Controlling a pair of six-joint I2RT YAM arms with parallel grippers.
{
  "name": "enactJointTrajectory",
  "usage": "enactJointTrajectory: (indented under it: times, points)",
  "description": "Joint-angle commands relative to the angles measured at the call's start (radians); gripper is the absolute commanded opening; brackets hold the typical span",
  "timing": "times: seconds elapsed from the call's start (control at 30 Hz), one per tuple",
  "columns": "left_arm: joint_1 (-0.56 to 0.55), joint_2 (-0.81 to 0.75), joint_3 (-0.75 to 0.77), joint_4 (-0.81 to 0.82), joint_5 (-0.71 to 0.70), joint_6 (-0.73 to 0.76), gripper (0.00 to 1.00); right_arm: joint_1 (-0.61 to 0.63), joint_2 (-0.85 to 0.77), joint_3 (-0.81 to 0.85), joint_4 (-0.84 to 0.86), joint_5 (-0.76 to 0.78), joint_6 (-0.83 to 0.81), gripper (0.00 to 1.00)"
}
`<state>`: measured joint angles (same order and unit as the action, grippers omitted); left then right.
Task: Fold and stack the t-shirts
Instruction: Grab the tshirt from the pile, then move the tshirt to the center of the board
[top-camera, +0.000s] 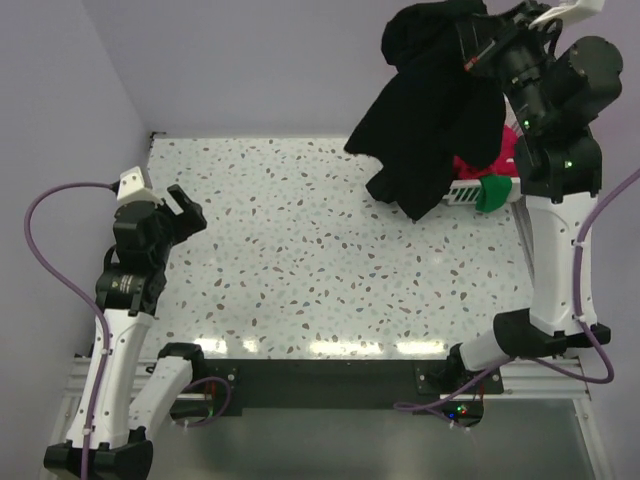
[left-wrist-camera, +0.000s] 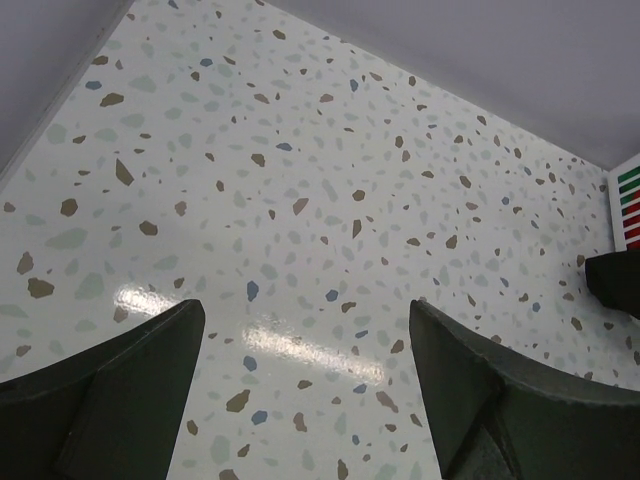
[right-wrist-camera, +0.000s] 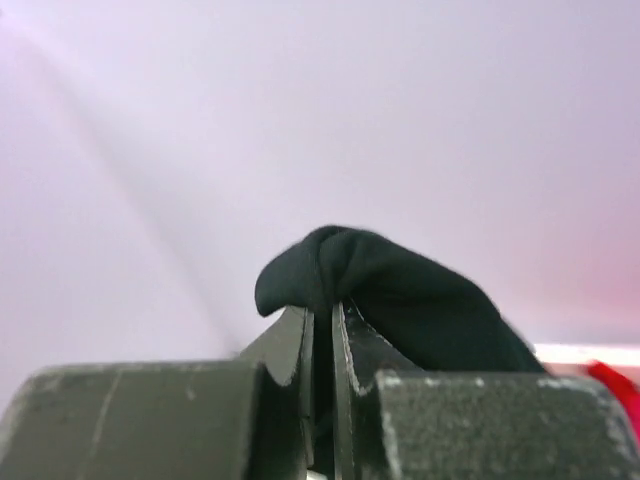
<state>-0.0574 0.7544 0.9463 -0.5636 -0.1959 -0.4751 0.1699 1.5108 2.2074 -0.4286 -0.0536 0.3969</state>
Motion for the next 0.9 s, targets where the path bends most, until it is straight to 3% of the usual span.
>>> enactJointTrajectory:
  times: [0.0, 0.2, 0.4, 0.47, 0.57, 0.6, 0.7, 0.87]
  points:
    - [-0.002, 0.011, 0.005, 0.031, 0.007, -0.025, 0.88, 0.042, 0.081, 0.087, 0.143, -0.287, 0.218, 0.0]
    - [-0.002, 0.011, 0.02, 0.044, 0.013, 0.0, 0.88, 0.206, 0.203, 0.308, 0.2, -0.39, 0.341, 0.0]
    - [-0.002, 0.007, 0.035, 0.036, 0.013, 0.007, 0.88, 0.247, 0.178, 0.129, 0.22, -0.405, 0.413, 0.0]
    - [-0.002, 0.002, 0.031, 0.025, 0.003, 0.003, 0.88, 0.249, 0.143, -0.039, 0.183, -0.364, 0.354, 0.0]
    - [-0.002, -0.007, 0.019, -0.012, -0.028, -0.008, 0.88, 0.249, 0.069, -0.32, 0.084, -0.235, 0.266, 0.49]
    - [-0.002, -0.007, 0.008, -0.027, -0.031, -0.01, 0.88, 0.247, 0.056, -0.381, 0.045, -0.201, 0.197, 0.74]
    - [-0.002, -0.007, -0.029, -0.027, -0.01, -0.013, 0.85, 0.247, 0.035, -0.575, -0.007, -0.147, 0.087, 0.85]
    - [-0.002, 0.032, -0.101, -0.004, 0.09, -0.04, 0.82, 0.247, -0.012, -0.84, 0.013, -0.143, 0.049, 0.86]
